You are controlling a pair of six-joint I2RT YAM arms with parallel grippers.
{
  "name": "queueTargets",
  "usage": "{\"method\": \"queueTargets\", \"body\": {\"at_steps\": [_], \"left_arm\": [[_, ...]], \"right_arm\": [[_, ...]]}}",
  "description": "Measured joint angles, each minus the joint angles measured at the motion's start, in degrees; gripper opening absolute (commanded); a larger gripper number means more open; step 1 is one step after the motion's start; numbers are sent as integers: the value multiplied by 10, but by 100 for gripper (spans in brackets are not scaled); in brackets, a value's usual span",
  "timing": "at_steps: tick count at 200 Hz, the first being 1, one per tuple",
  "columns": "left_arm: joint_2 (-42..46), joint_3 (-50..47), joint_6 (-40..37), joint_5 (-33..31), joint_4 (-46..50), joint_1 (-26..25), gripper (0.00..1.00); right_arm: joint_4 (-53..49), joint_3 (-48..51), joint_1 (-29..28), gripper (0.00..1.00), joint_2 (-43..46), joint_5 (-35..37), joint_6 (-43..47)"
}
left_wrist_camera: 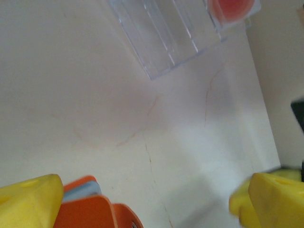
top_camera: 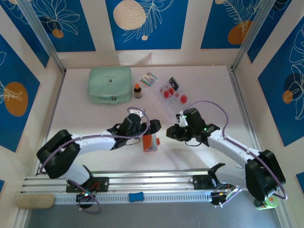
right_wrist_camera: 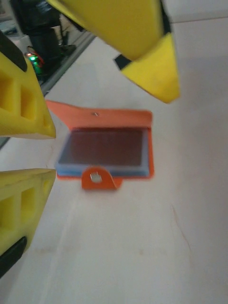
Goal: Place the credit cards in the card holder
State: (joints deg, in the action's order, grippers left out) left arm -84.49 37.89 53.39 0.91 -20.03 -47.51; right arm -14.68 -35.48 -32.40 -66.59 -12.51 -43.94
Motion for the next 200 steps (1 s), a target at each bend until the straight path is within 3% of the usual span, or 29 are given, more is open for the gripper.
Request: {"method": "queueTargets", "body": {"at_steps": [36, 71, 133, 200], "left_arm": [[60, 0, -19, 3, 54, 47, 100], [134, 0, -43, -14, 125, 86, 100], [187, -31, -81, -35, 217, 103, 100], [130, -24, -124, -16, 269, 103, 100]], "right_arm": [[-3, -85, -94, 19, -65, 31, 0], [-7, -160, -143, 13, -143, 44, 9], [-28, -179, -143, 3, -205, 56, 35], [-13, -103, -118, 2, -209, 64, 36]]}}
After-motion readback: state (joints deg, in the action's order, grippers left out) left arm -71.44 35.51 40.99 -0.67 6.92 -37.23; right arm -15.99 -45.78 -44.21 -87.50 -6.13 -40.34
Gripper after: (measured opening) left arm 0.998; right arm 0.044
